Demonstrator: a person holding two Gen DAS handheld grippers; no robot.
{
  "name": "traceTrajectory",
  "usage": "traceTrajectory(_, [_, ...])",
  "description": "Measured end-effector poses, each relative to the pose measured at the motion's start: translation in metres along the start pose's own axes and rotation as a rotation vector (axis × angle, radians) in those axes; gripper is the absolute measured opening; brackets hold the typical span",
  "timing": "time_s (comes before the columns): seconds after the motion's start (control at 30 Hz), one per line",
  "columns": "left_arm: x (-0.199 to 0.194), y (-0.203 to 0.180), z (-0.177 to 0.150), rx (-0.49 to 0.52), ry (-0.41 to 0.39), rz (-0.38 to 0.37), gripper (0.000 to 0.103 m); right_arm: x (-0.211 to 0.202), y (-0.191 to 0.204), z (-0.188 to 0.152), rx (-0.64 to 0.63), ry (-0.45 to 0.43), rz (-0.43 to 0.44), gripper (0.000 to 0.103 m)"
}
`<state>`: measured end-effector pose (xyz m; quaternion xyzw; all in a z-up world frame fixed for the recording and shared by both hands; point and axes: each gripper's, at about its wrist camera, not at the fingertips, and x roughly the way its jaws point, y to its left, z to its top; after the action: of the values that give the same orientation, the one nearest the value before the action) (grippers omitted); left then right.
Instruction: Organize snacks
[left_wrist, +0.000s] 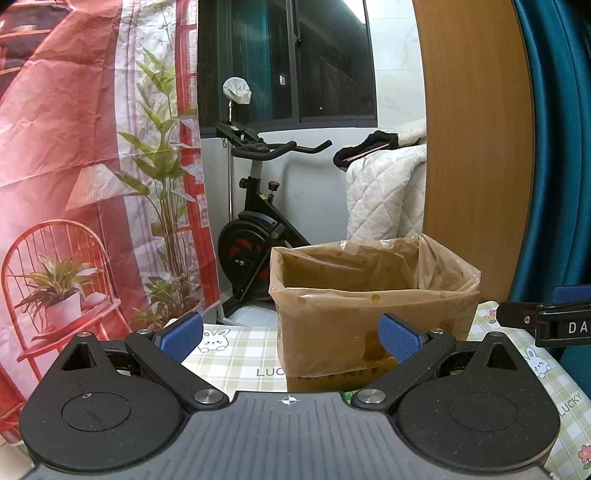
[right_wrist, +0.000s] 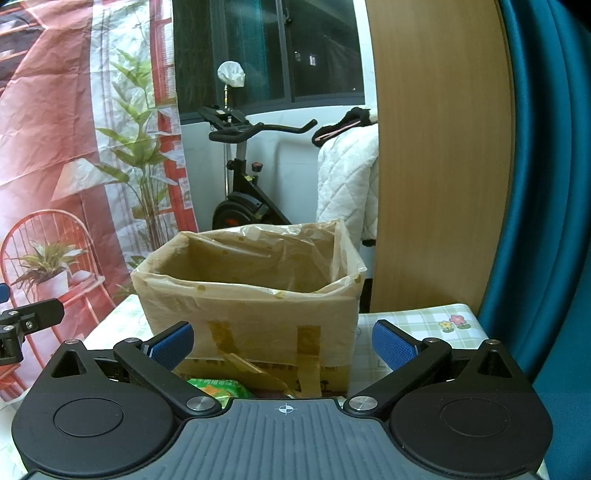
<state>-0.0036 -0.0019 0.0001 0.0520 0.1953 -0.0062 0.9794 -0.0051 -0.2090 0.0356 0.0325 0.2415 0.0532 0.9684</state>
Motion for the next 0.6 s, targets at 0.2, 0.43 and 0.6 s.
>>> traceTrajectory(0.2, [0.0, 0.0, 0.0, 0.001, 0.0, 0.0, 0.102, -0.0021, 0.0022, -0.0004, -0.006, -0.003, 0.004, 0.103])
traceTrajectory(0.43, [-0.0003, -0.0001, 0.0003, -0.001, -0.001, 0.0, 0.102, -0.0027, 0.0025, -0.0005, -0.007, -0.004, 0.005, 0.103])
traceTrajectory(0.6, [-0.0008, -0.0002, -0.0001, 0.0, -0.001, -0.001, 0.102, -0.0046, 0.003, -0.0004, -0.01, -0.003, 0.005, 0.103])
